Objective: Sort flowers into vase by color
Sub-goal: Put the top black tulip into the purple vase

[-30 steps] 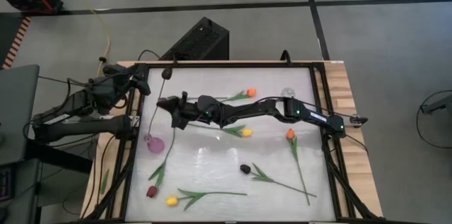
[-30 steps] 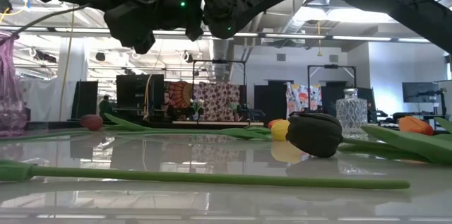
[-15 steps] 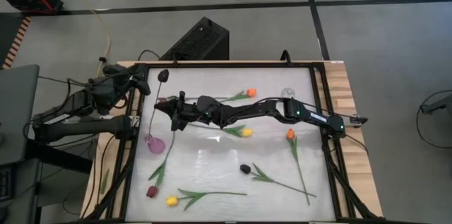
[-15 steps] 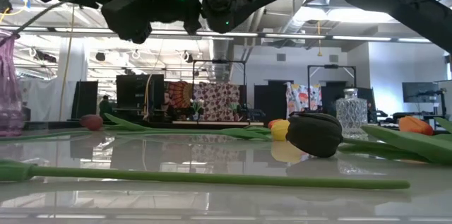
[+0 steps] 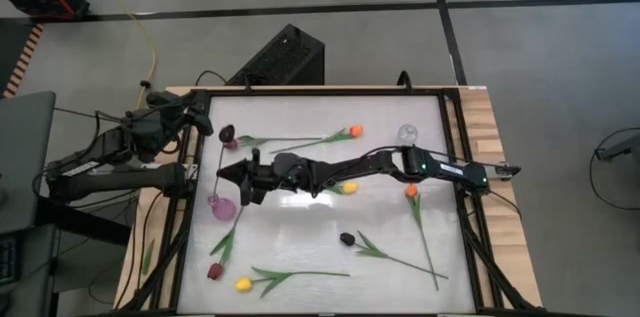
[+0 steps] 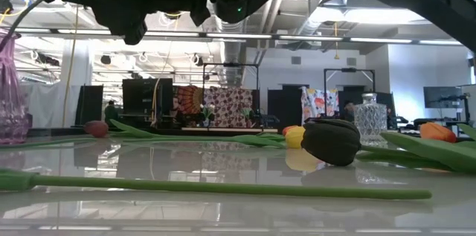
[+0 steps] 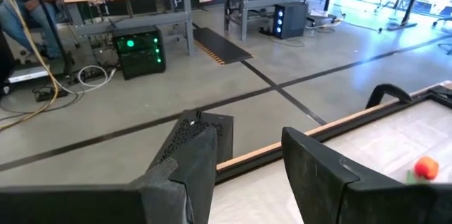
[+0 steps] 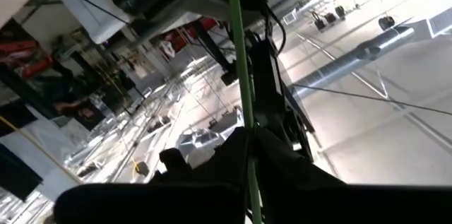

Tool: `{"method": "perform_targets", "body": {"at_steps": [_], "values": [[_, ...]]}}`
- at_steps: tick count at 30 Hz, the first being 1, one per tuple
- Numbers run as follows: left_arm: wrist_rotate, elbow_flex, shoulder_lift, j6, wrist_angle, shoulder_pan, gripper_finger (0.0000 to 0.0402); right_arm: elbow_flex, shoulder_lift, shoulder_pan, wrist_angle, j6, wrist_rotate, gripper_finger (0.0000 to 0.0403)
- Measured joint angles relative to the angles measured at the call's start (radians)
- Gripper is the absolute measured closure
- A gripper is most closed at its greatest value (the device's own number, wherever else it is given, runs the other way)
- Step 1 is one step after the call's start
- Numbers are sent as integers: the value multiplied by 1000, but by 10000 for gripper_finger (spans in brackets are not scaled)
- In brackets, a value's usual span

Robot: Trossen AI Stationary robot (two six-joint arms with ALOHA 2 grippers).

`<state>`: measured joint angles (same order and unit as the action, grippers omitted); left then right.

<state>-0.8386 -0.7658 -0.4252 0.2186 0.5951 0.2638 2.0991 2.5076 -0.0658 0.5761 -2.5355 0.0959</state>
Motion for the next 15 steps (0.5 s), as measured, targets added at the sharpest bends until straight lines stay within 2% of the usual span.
{"method": "perform_targets", "body": {"at_steps": [7,13,15], "values": [[4,0,0,1,0,0,253,0,0,1,-10,11,-12,316],[5,0,0,2,0,0,253,0,0,3,-8,107,-11,263],[5,0,0,2,0,0,253,0,0,3,-9,133,23,245]]}}
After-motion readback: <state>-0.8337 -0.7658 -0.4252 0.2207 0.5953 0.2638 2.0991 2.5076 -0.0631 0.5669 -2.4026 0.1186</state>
